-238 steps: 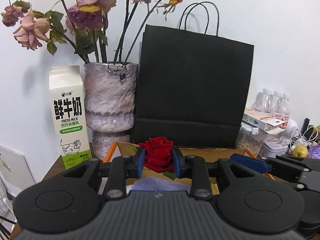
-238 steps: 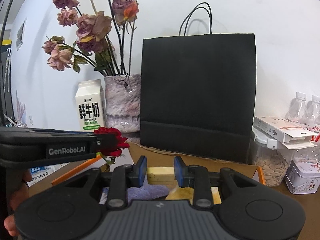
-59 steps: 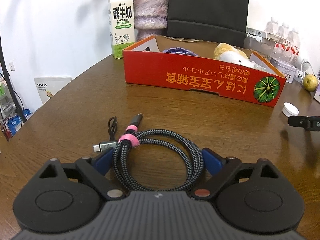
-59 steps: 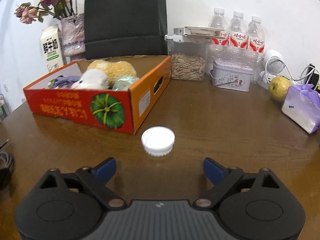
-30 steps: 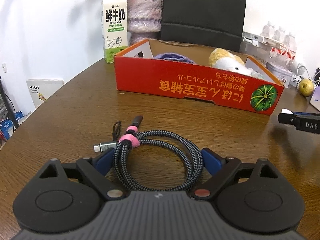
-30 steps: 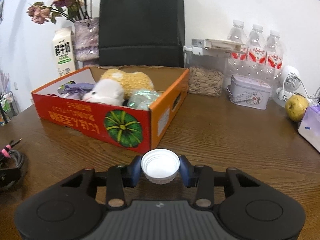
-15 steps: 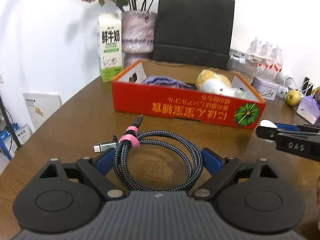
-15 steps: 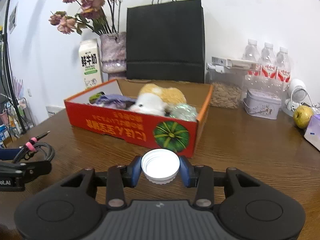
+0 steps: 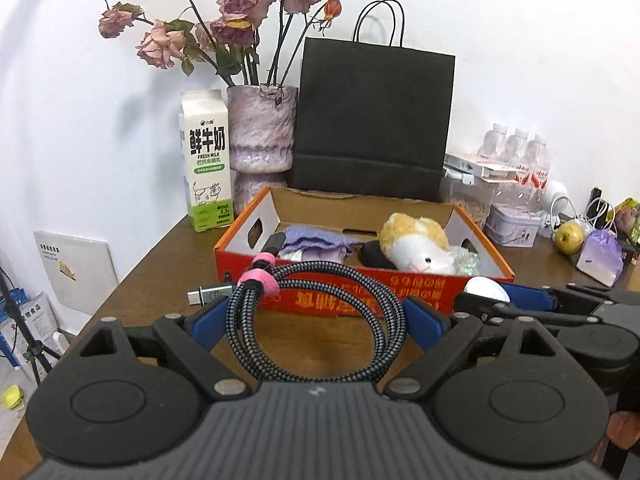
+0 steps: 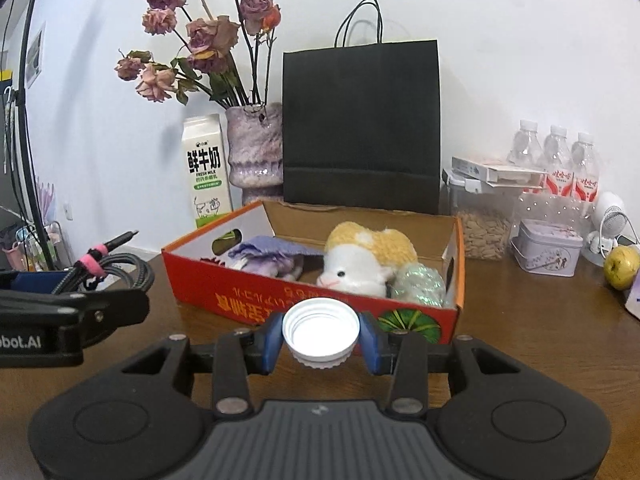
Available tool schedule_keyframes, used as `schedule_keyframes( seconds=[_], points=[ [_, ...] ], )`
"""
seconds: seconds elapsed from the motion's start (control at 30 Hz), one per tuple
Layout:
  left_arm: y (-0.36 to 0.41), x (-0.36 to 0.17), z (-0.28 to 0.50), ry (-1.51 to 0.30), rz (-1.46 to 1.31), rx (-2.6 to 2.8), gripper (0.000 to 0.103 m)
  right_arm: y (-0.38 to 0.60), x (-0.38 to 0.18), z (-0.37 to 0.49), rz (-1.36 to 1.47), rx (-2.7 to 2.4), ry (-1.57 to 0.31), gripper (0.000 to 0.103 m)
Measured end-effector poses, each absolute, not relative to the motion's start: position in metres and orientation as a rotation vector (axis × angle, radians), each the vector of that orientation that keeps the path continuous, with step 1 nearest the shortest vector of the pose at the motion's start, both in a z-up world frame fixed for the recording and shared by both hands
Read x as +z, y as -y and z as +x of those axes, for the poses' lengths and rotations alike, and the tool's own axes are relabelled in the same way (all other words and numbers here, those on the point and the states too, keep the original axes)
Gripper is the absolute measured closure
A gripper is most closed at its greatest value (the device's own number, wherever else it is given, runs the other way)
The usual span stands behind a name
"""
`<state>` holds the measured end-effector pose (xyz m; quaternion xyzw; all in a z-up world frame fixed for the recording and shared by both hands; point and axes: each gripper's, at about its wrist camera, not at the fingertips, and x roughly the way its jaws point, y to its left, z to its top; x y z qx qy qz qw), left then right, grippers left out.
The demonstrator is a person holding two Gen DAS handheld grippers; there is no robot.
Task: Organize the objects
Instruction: 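Carry the cable and bottle cap over the box with both grippers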
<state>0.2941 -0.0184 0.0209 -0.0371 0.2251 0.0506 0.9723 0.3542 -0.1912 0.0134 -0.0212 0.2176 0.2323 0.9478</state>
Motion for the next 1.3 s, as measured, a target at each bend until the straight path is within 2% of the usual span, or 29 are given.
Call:
schedule_keyframes(
  seconds=[0.53,1.3],
  points=[
    [0.0,0.032,0.355,-0.406,-0.135,0.097,0.011,0.171,0.023,0.396,-0.008,0.464,-0.413,0.064],
    [-0.006,0.033,0.472,-0.397,-0.13,0.049,0.011,0.157,0.026,0.501,-0.012,0.43,-0.374,0.064]
  ],
)
